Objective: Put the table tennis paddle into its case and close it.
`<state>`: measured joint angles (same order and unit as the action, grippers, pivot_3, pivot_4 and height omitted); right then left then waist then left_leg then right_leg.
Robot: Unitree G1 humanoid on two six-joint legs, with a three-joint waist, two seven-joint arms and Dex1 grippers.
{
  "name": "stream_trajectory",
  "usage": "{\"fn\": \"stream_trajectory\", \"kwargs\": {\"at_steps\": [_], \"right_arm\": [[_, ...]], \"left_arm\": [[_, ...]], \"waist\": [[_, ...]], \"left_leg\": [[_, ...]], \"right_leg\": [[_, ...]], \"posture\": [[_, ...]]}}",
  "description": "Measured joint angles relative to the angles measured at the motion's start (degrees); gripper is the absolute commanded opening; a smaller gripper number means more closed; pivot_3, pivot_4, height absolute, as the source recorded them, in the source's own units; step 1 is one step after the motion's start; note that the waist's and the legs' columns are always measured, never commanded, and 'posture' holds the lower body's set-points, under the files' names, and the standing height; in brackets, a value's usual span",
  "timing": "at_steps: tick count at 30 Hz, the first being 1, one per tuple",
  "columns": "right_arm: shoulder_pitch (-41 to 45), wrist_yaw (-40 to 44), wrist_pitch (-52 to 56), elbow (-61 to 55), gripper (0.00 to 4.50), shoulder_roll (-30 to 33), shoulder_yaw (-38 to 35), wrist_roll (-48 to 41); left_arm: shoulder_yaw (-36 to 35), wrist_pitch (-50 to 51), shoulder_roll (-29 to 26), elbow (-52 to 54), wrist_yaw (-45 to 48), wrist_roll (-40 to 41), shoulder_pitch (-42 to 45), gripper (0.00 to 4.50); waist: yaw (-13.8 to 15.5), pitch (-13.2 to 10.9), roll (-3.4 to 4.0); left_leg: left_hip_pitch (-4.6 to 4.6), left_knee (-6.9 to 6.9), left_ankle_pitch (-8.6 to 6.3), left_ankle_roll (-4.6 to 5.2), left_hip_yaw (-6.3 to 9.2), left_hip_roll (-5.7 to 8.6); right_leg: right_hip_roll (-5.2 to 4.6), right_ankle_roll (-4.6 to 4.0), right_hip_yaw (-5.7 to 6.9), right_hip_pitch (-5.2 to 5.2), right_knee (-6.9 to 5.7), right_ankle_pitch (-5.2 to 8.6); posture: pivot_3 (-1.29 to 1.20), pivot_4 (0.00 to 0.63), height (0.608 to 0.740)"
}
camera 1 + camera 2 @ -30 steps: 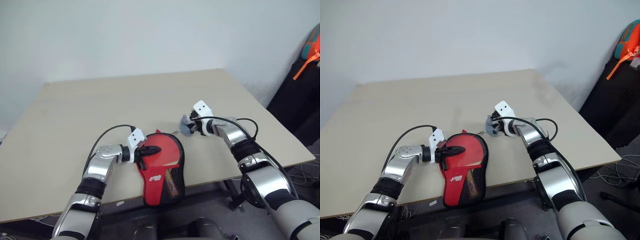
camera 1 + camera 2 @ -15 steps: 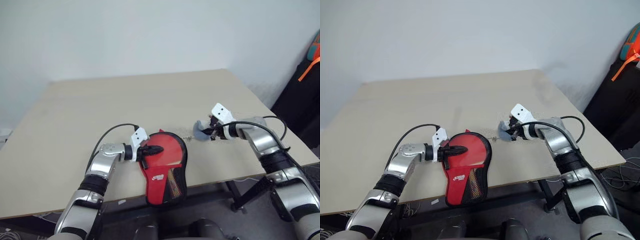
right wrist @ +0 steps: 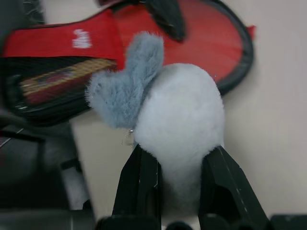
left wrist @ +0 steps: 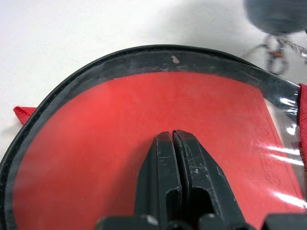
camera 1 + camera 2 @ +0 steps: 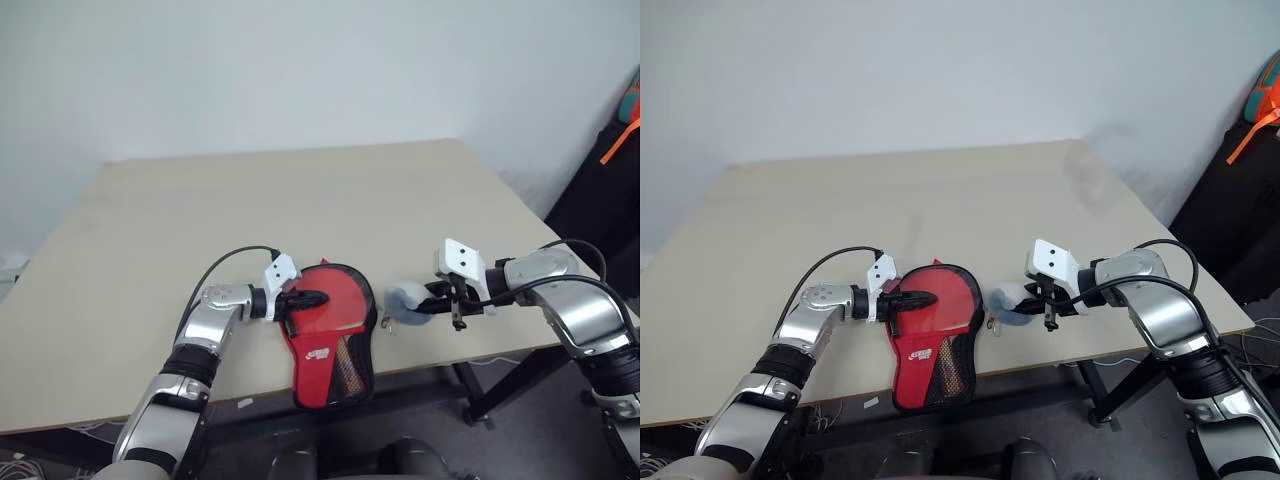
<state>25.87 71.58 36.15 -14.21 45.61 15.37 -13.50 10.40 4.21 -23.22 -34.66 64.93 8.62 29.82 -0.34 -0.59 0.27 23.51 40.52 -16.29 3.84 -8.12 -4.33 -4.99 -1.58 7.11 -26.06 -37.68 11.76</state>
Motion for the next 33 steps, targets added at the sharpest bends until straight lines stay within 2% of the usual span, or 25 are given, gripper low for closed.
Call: {"fn": "stream_trajectory", "kwargs": {"at_steps": [20,26,33], "right_arm": [[-9.12,6.34,-1.14,-13.56,0.59,8.84,1.05,-7.75],[-13.24,8.06,-1.20,-17.82,0.59,12.58,-1.16,-11.42],[-15.03,7.97,-1.22,-20.58,0.59,13.41,-2.64,-14.44]], "left_arm": [[0.33,-0.49,0.77,-0.56,0.17,-1.08,0.76,0.00],[0.38,-0.49,0.75,-0.74,0.22,-1.14,0.94,0.00],[0.52,-0.50,0.77,-0.99,0.32,-1.15,1.23,0.00]], "waist": [[0.92,-0.07,-0.12],[0.93,-0.10,-0.20],[0.96,-0.11,-0.22]], "left_leg": [[0.00,0.04,-0.10,-0.06,0.18,0.02],[0.00,0.06,-0.11,-0.06,0.31,0.02],[0.00,0.06,-0.11,-0.06,0.43,0.06]], "right_leg": [[-0.02,0.03,0.09,0.01,0.06,0.06],[-0.02,0.05,0.18,0.09,0.10,0.07],[-0.06,0.06,0.28,0.17,0.15,0.08]], "posture": [[0.00,0.000,0.706],[0.00,0.000,0.706],[0.00,0.000,0.706]]}}
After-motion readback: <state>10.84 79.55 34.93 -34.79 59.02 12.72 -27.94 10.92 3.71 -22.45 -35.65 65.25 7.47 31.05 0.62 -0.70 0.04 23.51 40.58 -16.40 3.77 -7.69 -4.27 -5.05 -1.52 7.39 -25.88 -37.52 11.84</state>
